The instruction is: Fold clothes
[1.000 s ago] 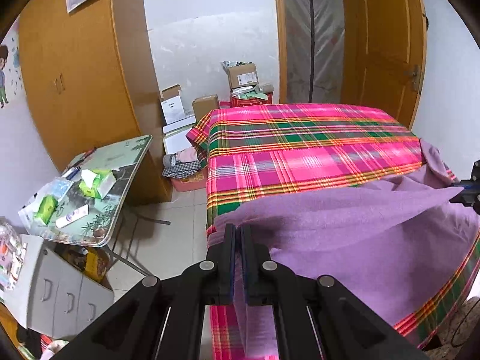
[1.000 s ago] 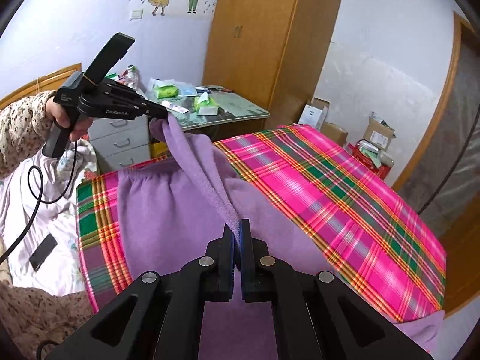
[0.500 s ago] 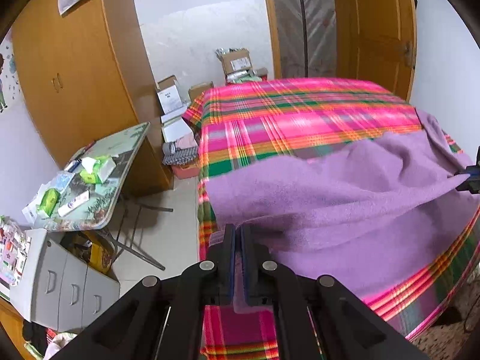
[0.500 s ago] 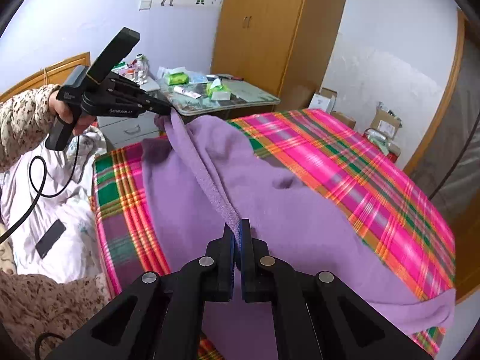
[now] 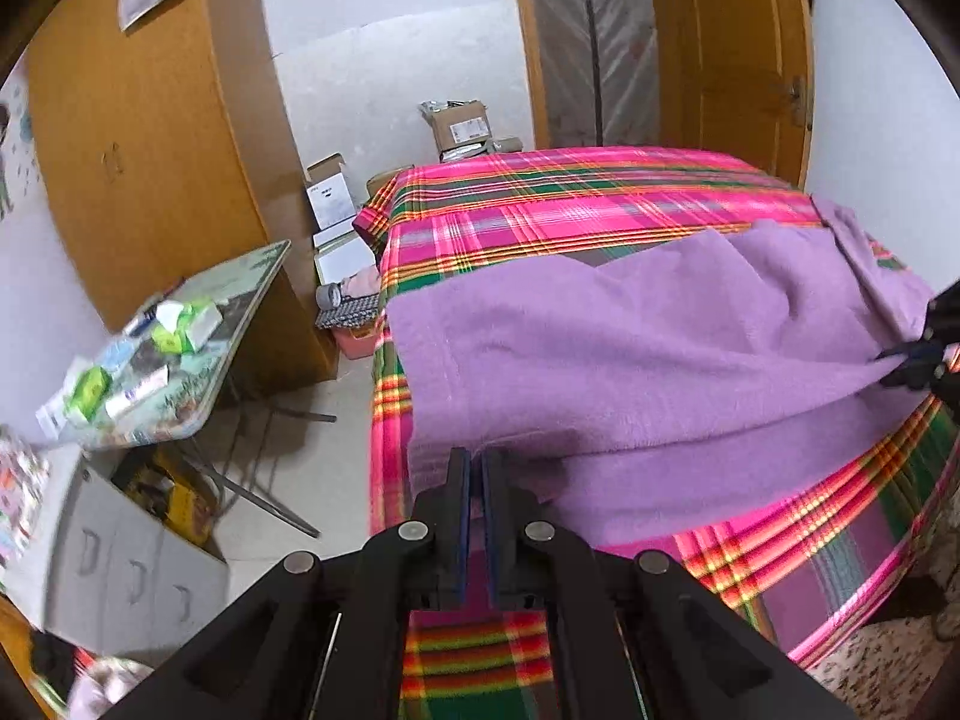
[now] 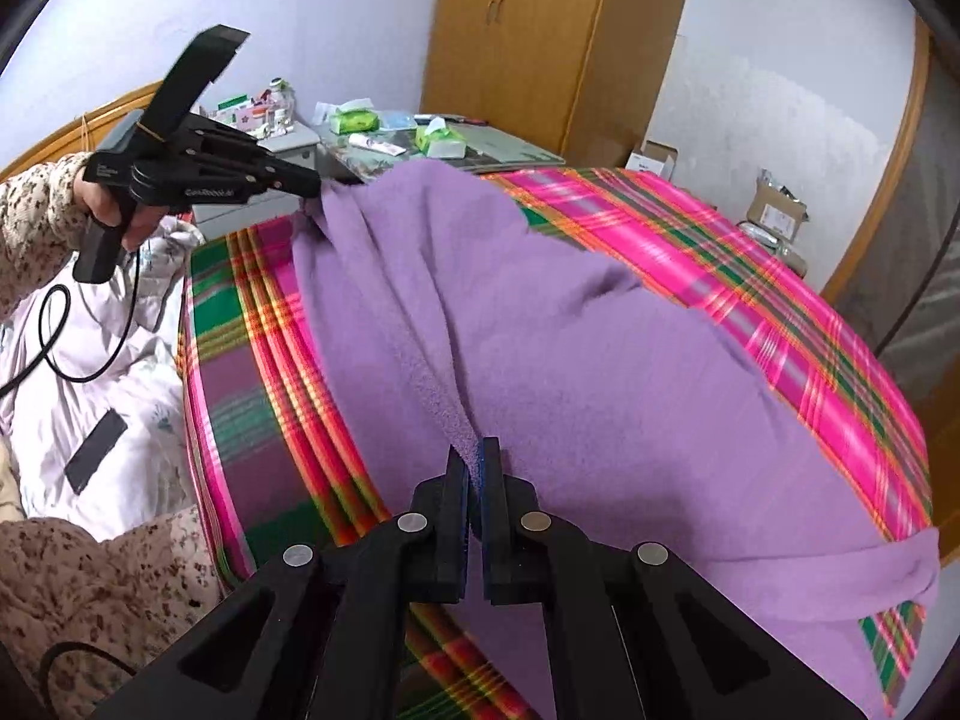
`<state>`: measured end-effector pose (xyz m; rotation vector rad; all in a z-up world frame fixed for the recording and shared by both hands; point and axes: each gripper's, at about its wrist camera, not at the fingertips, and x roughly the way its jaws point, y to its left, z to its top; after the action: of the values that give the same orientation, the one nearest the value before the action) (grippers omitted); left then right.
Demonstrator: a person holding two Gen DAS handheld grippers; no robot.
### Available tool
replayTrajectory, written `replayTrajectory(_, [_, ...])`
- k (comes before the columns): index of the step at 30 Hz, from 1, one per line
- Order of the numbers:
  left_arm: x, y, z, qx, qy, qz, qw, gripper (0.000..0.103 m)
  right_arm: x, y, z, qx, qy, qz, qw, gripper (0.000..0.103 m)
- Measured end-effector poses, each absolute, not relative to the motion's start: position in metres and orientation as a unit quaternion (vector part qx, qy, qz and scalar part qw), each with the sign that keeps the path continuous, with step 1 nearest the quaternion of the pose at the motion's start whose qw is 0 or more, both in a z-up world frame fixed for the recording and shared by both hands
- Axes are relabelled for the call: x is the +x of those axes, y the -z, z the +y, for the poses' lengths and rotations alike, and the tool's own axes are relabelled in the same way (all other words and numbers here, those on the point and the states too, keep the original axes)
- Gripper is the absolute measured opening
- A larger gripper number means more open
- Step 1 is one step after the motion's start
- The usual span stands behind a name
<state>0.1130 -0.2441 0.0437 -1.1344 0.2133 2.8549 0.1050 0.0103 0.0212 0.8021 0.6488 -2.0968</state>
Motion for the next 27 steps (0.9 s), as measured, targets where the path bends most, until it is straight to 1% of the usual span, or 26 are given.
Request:
replayTrajectory(2, [0.118, -0.040, -0.246, -0.367, -0.928, 0.062, 0.025, 0.006, 0.106, -0.016, 0.011, 0.319, 0.825, 0.257, 0.390, 0.003])
replayTrajectory(4, [0.122, -0.038, -0.251, -0.368, -0.929, 0.035, 0.024, 0.006, 0.107, -0.013, 0.012, 0.320, 0.825, 0.254, 0.390, 0.004])
replayTrajectory(7, [0.129, -0.038, -0.266, -0.369, -0.928, -0.045, 0.028, 0.006, 0.109, -0.009, 0.014, 0.320, 0.826, 0.253, 0.389, 0.004])
replayTrajectory(9, [0.134, -0.041, -0.278, -0.362, -0.924, -0.117, 0.037, 0.006, 0.112, -0.006, 0.014, 0.316, 0.827, 0.260, 0.386, 0.004])
replayTrajectory(10, [0.135, -0.042, -0.283, -0.358, -0.920, -0.153, 0.044, 0.008, 0.114, -0.005, 0.014, 0.314, 0.827, 0.265, 0.385, 0.004])
replayTrajectory(13, [0.135, -0.047, -0.293, -0.346, -0.908, -0.227, 0.060, 0.021, 0.119, -0.002, 0.014, 0.302, 0.830, 0.278, 0.379, 0.003])
replayTrajectory(15, [0.132, -0.048, -0.299, -0.342, -0.896, -0.275, 0.069, 0.024, 0.121, -0.002, 0.014, 0.299, 0.832, 0.275, 0.378, 0.003])
replayTrajectory(16, [0.129, -0.047, -0.301, -0.346, -0.886, -0.300, 0.074, 0.029, 0.121, -0.003, 0.016, 0.299, 0.833, 0.273, 0.377, 0.003])
replayTrajectory(17, [0.125, -0.045, -0.303, -0.351, -0.878, -0.318, 0.075, 0.031, 0.120, -0.003, 0.017, 0.300, 0.834, 0.270, 0.377, 0.003])
replayTrajectory(22, [0.106, -0.034, -0.310, -0.383, -0.848, -0.364, 0.055, 0.031, 0.120, -0.002, 0.018, 0.299, 0.836, 0.264, 0.376, 0.003])
replayTrajectory(24, [0.102, -0.032, -0.314, -0.386, -0.837, -0.385, 0.049, 0.029, 0.120, -0.003, 0.018, 0.298, 0.839, 0.259, 0.374, 0.003])
replayTrajectory(25, [0.102, -0.033, -0.315, -0.385, -0.835, -0.390, 0.044, 0.022, 0.120, -0.004, 0.018, 0.297, 0.840, 0.257, 0.374, 0.003])
replayTrajectory(26, [0.101, -0.034, -0.315, -0.386, -0.837, -0.386, 0.035, 0.008, 0.120, -0.004, 0.018, 0.296, 0.841, 0.256, 0.373, 0.003])
replayTrajectory(27, [0.100, -0.035, -0.316, -0.386, -0.839, -0.382, 0.027, 0.001, 0.120, -0.005, 0.019, 0.294, 0.842, 0.254, 0.373, 0.003])
